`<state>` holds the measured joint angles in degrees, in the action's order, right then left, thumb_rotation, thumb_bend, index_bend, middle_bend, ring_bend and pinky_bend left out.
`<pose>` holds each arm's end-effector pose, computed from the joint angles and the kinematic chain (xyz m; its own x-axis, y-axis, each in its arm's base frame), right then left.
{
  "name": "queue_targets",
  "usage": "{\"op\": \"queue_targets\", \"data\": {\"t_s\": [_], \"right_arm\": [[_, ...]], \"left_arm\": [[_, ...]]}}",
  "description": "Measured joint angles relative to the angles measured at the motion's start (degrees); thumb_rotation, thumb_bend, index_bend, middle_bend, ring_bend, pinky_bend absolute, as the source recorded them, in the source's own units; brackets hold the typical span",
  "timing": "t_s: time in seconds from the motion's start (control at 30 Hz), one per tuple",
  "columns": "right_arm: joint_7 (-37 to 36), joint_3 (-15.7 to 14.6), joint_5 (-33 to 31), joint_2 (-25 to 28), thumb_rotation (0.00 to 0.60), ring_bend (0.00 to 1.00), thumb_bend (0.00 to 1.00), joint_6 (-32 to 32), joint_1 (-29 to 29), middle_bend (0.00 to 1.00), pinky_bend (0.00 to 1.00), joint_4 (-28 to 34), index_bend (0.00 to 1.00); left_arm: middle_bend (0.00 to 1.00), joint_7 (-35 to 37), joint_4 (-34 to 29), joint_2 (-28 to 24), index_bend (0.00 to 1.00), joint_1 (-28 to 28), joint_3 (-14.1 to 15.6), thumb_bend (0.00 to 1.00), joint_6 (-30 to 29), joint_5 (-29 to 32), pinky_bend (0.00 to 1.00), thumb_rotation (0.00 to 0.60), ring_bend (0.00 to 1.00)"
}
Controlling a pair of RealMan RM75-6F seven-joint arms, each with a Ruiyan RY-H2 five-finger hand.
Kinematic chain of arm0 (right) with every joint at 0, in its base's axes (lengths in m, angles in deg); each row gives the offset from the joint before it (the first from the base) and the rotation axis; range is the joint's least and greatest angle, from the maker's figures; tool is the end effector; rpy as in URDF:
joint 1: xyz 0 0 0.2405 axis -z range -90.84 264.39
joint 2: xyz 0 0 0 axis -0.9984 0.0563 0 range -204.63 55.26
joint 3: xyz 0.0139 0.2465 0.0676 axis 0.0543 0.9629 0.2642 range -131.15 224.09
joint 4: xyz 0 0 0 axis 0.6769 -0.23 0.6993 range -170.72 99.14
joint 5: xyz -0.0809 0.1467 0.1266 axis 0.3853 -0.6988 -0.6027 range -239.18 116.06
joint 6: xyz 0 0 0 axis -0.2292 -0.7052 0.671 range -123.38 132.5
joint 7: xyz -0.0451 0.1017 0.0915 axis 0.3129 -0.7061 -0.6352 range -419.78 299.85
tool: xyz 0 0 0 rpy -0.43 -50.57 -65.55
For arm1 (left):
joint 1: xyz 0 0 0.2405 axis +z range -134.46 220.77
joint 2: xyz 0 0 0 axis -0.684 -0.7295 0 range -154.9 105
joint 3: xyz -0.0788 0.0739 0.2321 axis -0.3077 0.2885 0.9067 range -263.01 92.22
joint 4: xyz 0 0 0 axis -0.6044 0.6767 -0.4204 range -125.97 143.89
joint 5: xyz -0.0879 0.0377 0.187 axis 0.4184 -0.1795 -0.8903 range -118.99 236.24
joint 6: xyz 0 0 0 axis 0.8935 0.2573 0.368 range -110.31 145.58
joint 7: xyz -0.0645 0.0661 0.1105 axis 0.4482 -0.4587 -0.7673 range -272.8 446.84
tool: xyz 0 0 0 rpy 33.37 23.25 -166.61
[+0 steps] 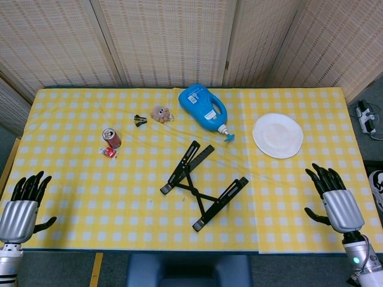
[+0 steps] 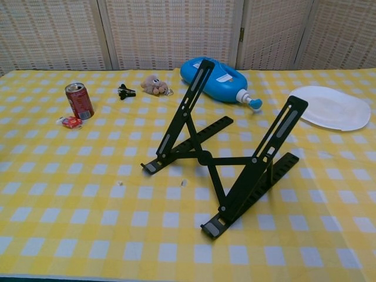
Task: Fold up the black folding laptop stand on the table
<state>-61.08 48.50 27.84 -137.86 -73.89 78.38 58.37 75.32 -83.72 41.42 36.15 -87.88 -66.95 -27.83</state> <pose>-0.2942 -0.1945 0.1408 0.3807 -0.1110 0.9180 -0.9218 -0.1246 0.3672 -0.2992 0.1906 0.1433 0.5374 -0.0034 0.8433 0.8420 -0.0549 -0.5367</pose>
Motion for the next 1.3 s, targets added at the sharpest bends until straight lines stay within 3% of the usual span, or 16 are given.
{"op": "queue_targets", "data": {"t_s": [0.17,0.6,1.03,1.3], "right_arm": [[-3.6,-0.5,1.5,0.1,0.600,0.03,0.47,4.3,-3.0,0.00,0.00,0.1,0.00],[-12.9,-1.3,3.4,-3.3,0.600,0.04,0.88,16.6,-12.4,0.00,0.00,-2.4,0.00],[-20.0,-1.4,9.8,-12.8,0.600,0.03,0.92,22.8,-23.4,0.00,0.00,-9.1,0.00],[-19.1,-2.8,14.0,-14.0,0.600,0.03,0.92,22.3,-27.0,0.00,0.00,-7.3,0.00]], "left_arm": [[0.00,-0.2,-0.2,0.0,0.04,-0.1,0.1,0.15,0.0,-0.4,0.00,0.600,0.01],[0.01,-0.9,-0.6,0.3,0.06,-0.7,0.2,0.15,0.7,-0.8,0.00,0.600,0.02],[0.02,-2.1,-2.2,0.0,0.06,-1.3,0.4,0.15,1.3,-1.0,0.00,0.600,0.02],[0.02,-2.2,-2.9,-0.2,0.06,-1.0,0.9,0.15,1.1,-1.2,0.00,0.600,0.02]]}}
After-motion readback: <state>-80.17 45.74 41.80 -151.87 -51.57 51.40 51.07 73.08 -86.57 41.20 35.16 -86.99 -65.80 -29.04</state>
